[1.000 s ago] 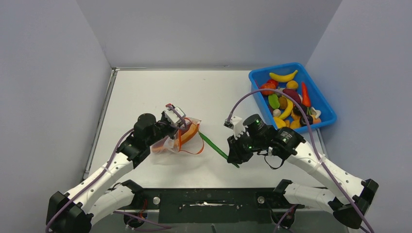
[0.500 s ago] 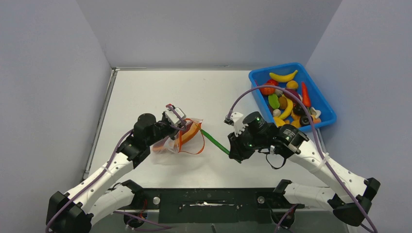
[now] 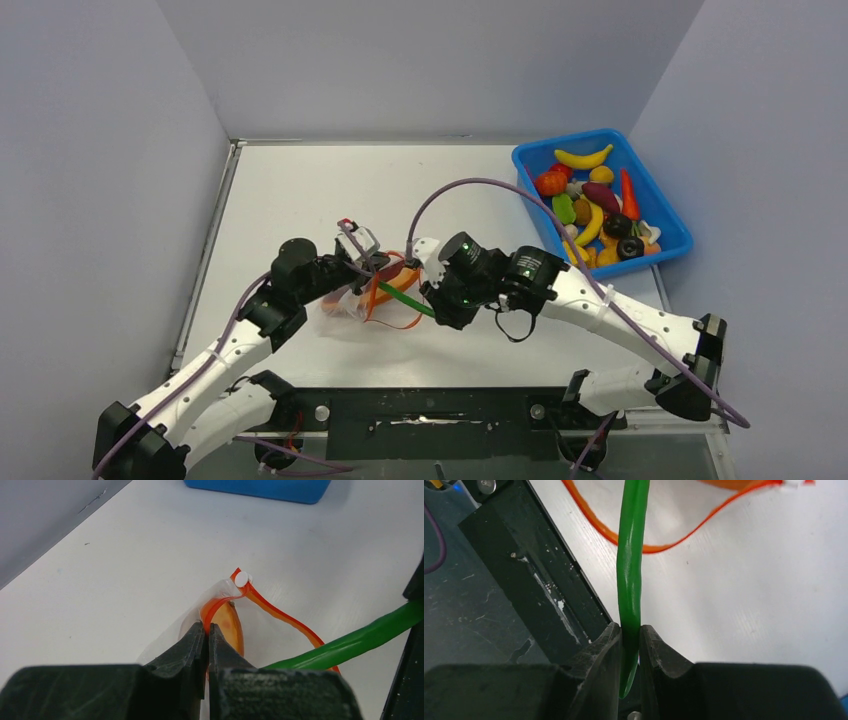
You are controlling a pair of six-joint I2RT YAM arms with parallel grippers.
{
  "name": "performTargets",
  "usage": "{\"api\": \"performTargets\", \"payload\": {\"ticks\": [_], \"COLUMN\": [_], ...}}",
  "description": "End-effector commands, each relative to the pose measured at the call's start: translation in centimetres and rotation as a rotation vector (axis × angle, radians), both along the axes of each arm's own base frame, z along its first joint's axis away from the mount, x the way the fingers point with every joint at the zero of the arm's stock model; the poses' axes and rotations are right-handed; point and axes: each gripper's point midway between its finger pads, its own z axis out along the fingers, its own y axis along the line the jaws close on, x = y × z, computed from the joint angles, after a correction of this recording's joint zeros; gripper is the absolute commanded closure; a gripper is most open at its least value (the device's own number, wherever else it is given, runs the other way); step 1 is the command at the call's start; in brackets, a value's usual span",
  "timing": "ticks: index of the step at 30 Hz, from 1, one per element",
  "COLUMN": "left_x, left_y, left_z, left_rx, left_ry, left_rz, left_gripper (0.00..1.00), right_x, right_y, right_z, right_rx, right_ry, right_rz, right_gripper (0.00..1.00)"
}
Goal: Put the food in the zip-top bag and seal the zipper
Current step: Place the fake vegetable in the zipper food storage bag.
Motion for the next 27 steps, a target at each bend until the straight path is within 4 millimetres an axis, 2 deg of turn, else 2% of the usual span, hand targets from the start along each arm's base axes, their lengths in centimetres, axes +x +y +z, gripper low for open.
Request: {"api": "performTargets", "payload": {"ticks": [1,7,11,17,21,27], "left_x": [-1.4,-2.3,-2.6,-2.4,-2.4,-2.4], "left_y": [-1.4,-1.9,-2.0,-2.0,-2.0,-1.9], "left_z": [3.8,4.5,5.0,4.7,4.6,4.4], "left_rx": [-0.135,-0.245,-0.294,-0.302,-0.311,-0.306], "left_ry": [-0.061,0.011,0.026,0.047,0.057,0.048], "left_rz": [-0.083,-0.095,-0.093,-0.088,-0.086,-0.081], "left_gripper": [1.0,1.0,1.0,1.0,1.0,1.0], "right_x": [3.2,5.9,7.0,7.7,8.6,7.5], "right_y": [1.9,2.7,3.3,4.9,5.9,7.4], "right_z": [1.2,1.3,1.2,0.8,0.6,1.2], "right_rx": [-0.018,-0.11,-0.162,-0.274,-0.271,-0.181], "right_ry": [-0.188,-0.304,-0.365,-0.463,-0.533,-0.567], "right_rz": [0.036,0.056,0.082,0.148,0.175,0.256], "right_gripper": [0.87,0.83,0.78,0.79,0.85,0.87]}}
